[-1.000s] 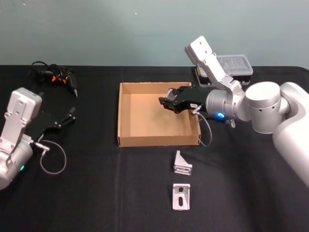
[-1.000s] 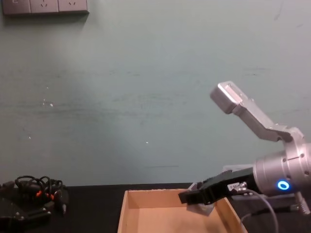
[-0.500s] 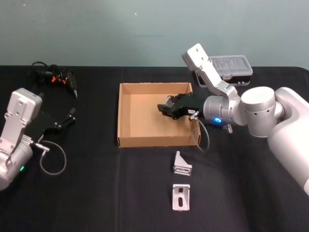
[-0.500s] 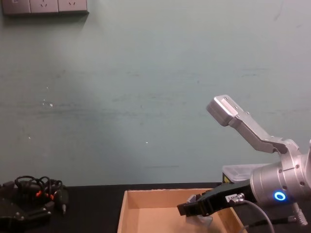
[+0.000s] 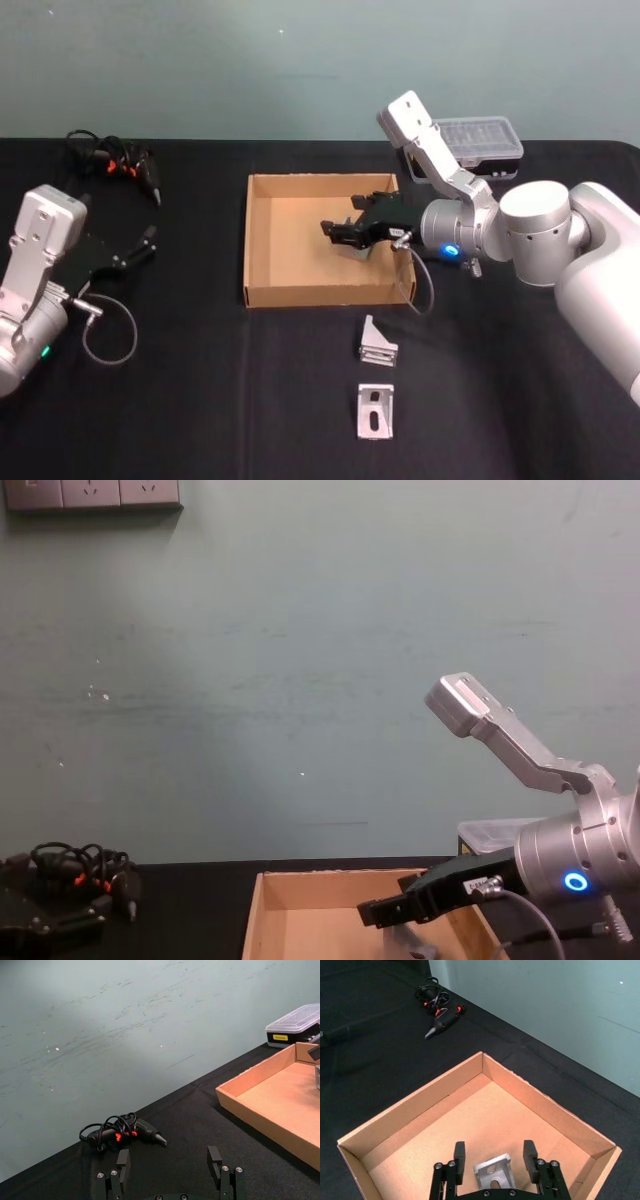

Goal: Use one hand to pick up the angle iron from the table and place it into the box.

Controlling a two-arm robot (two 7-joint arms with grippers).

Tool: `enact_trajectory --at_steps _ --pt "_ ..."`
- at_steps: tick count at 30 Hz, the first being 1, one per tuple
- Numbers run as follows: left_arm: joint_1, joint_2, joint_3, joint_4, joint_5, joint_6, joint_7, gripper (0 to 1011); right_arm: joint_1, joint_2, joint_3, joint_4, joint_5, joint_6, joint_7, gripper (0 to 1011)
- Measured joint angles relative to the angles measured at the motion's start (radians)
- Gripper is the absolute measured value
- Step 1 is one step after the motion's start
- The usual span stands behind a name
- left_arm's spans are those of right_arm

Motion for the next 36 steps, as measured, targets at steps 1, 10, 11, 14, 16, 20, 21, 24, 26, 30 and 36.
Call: enact_trajectory --at_steps 1,10,11,14,16,20,21,24,26,30,36 --pt "0.000 0.000 0.000 0.000 0.000 0.000 0.000 1011 0.000 0.000 0.000 0.000 0.000 0.000 0.000 739" --pt "0.000 0.000 0.000 0.000 0.000 0.000 0.000 1011 -0.001 0.001 0.000 -0.002 0.000 0.000 -0.001 983" --pt "0.000 0.000 0.000 0.000 0.000 0.000 0.000 1011 -0.001 0.001 0.000 -0.002 0.000 0.000 -0.001 1004" --pt "0.000 0.000 0.000 0.000 0.000 0.000 0.000 1011 -0.001 0.001 0.000 -0.002 0.001 0.000 -0.001 1004" --pt "0.000 0.000 0.000 0.000 0.000 0.000 0.000 1011 -0.001 0.001 0.000 -0.002 0.001 0.000 -0.002 1004" --pt "0.000 0.000 0.000 0.000 0.000 0.000 0.000 1011 -0.001 0.001 0.000 -0.003 0.001 0.000 -0.002 1004" --pt "0.000 0.000 0.000 0.000 0.000 0.000 0.000 1011 -0.001 0.001 0.000 -0.003 0.001 0.000 -0.002 1004" --pt "0.000 0.000 0.000 0.000 0.000 0.000 0.000 1011 -0.021 0.017 0.005 -0.045 0.002 0.001 0.000 1004" --pt "0.000 0.000 0.000 0.000 0.000 0.000 0.000 1011 -0.044 0.035 0.010 -0.091 0.006 0.006 0.001 1004" --pt "0.000 0.000 0.000 0.000 0.000 0.000 0.000 1011 -0.094 0.071 0.020 -0.193 0.018 0.028 0.001 1004" --pt "0.000 0.000 0.000 0.000 0.000 0.000 0.000 1011 -0.187 0.145 0.035 -0.387 0.048 0.095 -0.003 1004"
